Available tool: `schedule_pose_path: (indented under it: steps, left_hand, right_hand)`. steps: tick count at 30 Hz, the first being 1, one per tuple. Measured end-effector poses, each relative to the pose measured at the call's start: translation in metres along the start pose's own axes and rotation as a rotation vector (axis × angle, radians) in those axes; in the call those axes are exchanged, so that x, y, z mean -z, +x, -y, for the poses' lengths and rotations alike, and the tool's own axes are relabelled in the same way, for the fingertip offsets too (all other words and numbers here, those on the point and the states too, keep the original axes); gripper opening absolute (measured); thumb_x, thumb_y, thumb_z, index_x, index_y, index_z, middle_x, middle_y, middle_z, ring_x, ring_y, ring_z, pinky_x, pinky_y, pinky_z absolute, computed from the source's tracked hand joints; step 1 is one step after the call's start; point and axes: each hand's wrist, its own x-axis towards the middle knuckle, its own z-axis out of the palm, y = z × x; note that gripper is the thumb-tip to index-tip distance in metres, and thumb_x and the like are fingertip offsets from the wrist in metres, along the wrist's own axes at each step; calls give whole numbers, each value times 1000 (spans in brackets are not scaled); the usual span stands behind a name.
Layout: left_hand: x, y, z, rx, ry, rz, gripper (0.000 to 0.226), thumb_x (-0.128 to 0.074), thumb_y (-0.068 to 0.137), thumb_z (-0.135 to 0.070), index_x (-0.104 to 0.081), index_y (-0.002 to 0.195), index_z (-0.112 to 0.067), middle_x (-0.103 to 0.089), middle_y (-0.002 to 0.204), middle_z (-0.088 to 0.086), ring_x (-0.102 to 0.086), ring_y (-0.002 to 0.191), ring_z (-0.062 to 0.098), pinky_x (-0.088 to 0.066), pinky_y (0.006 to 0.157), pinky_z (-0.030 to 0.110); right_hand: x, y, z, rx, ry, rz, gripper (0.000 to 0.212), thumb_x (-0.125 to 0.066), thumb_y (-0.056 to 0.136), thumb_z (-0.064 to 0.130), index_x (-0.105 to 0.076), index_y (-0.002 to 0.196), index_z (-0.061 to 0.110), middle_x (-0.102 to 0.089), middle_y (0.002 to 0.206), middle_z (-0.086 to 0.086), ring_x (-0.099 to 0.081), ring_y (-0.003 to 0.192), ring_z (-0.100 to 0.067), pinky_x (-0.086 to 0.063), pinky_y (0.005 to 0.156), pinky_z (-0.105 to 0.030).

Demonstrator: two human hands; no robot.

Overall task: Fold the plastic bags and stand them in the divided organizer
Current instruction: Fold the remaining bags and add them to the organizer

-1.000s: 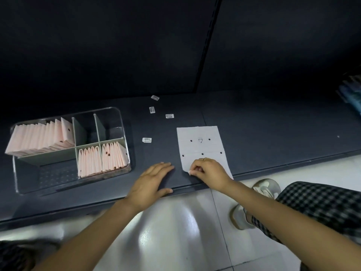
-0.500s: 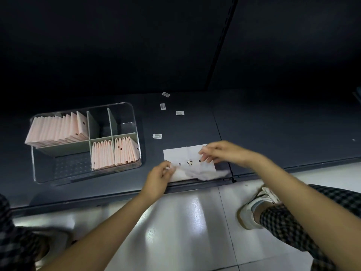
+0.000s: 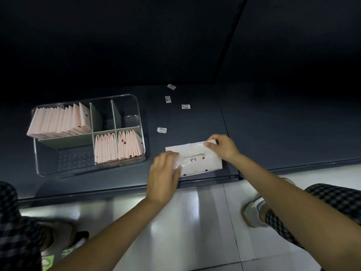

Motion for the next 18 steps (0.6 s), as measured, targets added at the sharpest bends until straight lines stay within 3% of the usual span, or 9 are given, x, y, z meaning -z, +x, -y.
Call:
schedule_pose_path:
  steps: [3,6,9,16,18]
  left_hand:
    - [-4,-12,-1,-226,127,172,40,-69,83,-19,-60,121,-8,-56,131,9,-53,121,29,-44,103,42]
    - [-11,-23,3,-349,318,305,61,-72,80,-36,-56,129,-5,-50,139,11,-48,128,27,-38,105,45]
    - [-16,-31,13,-361,474,421,73,-50,91,-52,-30,146,-7,-23,153,9,-25,142,23,-17,115,42]
    - [-16,-33,26,-404,620,493,79,-35,93,-60,-13,148,-7,-10,155,10,-13,144,24,-9,116,41]
    - [-18,-34,28,-414,620,514,81,-30,94,-60,2,147,-7,4,155,9,0,145,24,2,116,41]
  right_hand:
    - [-6,9,1,12,-57,-11,11,-66,87,22,-69,88,12,-65,88,4,-57,82,-10,-37,69,-19]
    - [-10,13,-1,-15,-61,-21,11,-66,87,25,-69,87,14,-65,88,3,-57,83,-11,-38,71,-20]
    - [-14,16,-2,-24,-99,-39,9,-66,87,27,-67,84,18,-66,88,2,-57,81,-12,-39,69,-21]
    - [-15,18,0,-90,-128,-36,15,-63,89,27,-67,95,14,-67,102,-4,-60,95,-21,-45,75,-25]
    - [-14,10,6,-81,-215,-106,20,-62,89,26,-64,105,14,-63,110,-7,-56,103,-23,-45,83,-29]
